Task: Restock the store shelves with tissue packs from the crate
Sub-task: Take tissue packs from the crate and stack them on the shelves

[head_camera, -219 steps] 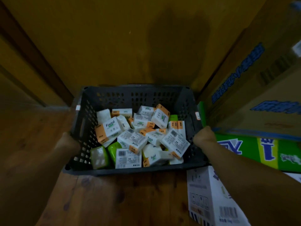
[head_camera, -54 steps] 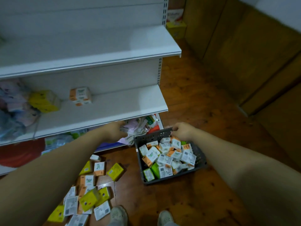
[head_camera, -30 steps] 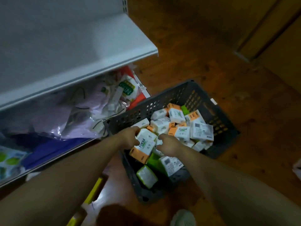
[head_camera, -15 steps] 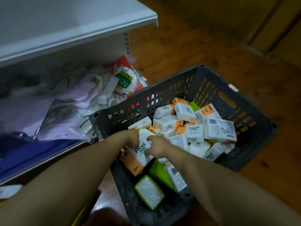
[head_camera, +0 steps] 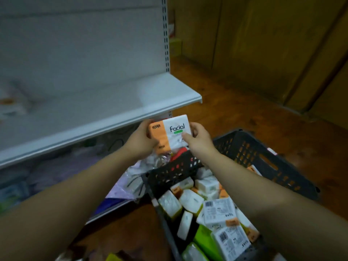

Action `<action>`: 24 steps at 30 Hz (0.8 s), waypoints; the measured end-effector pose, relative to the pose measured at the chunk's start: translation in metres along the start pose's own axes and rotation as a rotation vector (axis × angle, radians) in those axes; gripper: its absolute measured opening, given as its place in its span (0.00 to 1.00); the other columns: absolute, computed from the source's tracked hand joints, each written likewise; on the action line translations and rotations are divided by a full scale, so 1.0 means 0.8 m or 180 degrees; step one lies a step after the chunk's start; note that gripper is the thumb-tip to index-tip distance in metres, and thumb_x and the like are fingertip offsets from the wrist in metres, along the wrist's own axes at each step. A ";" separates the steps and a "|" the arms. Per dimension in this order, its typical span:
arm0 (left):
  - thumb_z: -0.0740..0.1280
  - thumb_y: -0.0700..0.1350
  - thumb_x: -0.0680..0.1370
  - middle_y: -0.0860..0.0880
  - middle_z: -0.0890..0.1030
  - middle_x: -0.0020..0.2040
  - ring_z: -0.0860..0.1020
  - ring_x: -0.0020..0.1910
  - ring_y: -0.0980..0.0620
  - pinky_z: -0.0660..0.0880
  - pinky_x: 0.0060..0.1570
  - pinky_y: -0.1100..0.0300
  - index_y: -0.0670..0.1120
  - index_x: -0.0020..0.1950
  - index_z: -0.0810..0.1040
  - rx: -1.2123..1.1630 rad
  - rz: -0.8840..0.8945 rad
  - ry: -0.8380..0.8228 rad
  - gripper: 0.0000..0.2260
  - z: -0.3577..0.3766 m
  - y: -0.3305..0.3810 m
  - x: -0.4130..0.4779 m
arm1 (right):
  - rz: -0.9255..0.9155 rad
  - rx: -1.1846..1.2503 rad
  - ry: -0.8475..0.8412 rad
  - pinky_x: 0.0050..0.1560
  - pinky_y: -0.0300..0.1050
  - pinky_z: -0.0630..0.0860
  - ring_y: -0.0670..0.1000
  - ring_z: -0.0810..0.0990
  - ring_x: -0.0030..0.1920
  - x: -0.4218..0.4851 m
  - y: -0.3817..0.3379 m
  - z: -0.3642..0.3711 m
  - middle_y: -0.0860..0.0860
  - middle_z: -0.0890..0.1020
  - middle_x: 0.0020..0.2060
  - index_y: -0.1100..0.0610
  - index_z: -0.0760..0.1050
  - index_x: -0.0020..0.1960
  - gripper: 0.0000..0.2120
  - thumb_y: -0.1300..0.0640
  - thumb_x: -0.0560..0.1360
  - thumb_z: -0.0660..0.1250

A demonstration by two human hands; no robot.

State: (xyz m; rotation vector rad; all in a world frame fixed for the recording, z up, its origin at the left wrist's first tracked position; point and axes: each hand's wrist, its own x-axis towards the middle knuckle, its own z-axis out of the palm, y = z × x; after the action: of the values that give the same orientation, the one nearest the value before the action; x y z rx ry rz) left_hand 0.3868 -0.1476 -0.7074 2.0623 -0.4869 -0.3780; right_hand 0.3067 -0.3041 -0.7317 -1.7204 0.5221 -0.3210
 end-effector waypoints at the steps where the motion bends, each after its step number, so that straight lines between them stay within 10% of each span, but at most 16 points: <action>1: 0.63 0.31 0.74 0.43 0.78 0.55 0.77 0.42 0.51 0.76 0.39 0.57 0.50 0.72 0.60 -0.0069 0.0110 0.0151 0.30 -0.018 0.006 -0.002 | -0.0156 0.0065 0.0101 0.50 0.43 0.76 0.50 0.77 0.56 0.000 -0.018 0.010 0.50 0.76 0.58 0.54 0.64 0.69 0.21 0.60 0.78 0.64; 7: 0.62 0.33 0.75 0.44 0.74 0.55 0.79 0.44 0.46 0.79 0.38 0.54 0.49 0.60 0.61 -0.0445 0.0269 0.1086 0.18 -0.124 0.011 -0.013 | -0.0856 0.0008 0.0038 0.38 0.40 0.78 0.46 0.80 0.44 -0.002 -0.102 0.090 0.44 0.76 0.42 0.46 0.62 0.57 0.13 0.57 0.78 0.63; 15: 0.66 0.34 0.74 0.45 0.73 0.61 0.80 0.45 0.48 0.75 0.33 0.60 0.41 0.66 0.66 -0.0078 -0.0094 0.1534 0.21 -0.248 -0.059 -0.037 | -0.1412 -0.1114 -0.0684 0.56 0.46 0.74 0.56 0.77 0.56 0.002 -0.135 0.233 0.56 0.76 0.60 0.50 0.65 0.67 0.22 0.56 0.75 0.65; 19: 0.73 0.49 0.61 0.45 0.75 0.59 0.79 0.51 0.46 0.78 0.52 0.47 0.48 0.62 0.70 0.0606 -0.0182 0.1380 0.30 -0.302 -0.107 -0.058 | -0.1537 -0.1591 -0.1253 0.56 0.41 0.69 0.57 0.74 0.60 -0.001 -0.139 0.304 0.56 0.73 0.64 0.50 0.65 0.70 0.24 0.57 0.75 0.65; 24: 0.71 0.38 0.72 0.46 0.76 0.52 0.76 0.48 0.46 0.72 0.46 0.57 0.42 0.62 0.69 0.1066 -0.0451 0.1293 0.21 -0.340 -0.146 -0.080 | -0.1720 -0.2218 -0.1374 0.59 0.52 0.73 0.62 0.73 0.58 -0.001 -0.142 0.375 0.59 0.76 0.60 0.50 0.65 0.71 0.24 0.61 0.76 0.59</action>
State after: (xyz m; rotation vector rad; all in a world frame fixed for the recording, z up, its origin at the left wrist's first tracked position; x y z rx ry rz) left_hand 0.4753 0.1395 -0.6672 2.4272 -0.1638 0.0521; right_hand 0.4699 -0.0322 -0.6848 -2.5201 -0.1965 -0.1355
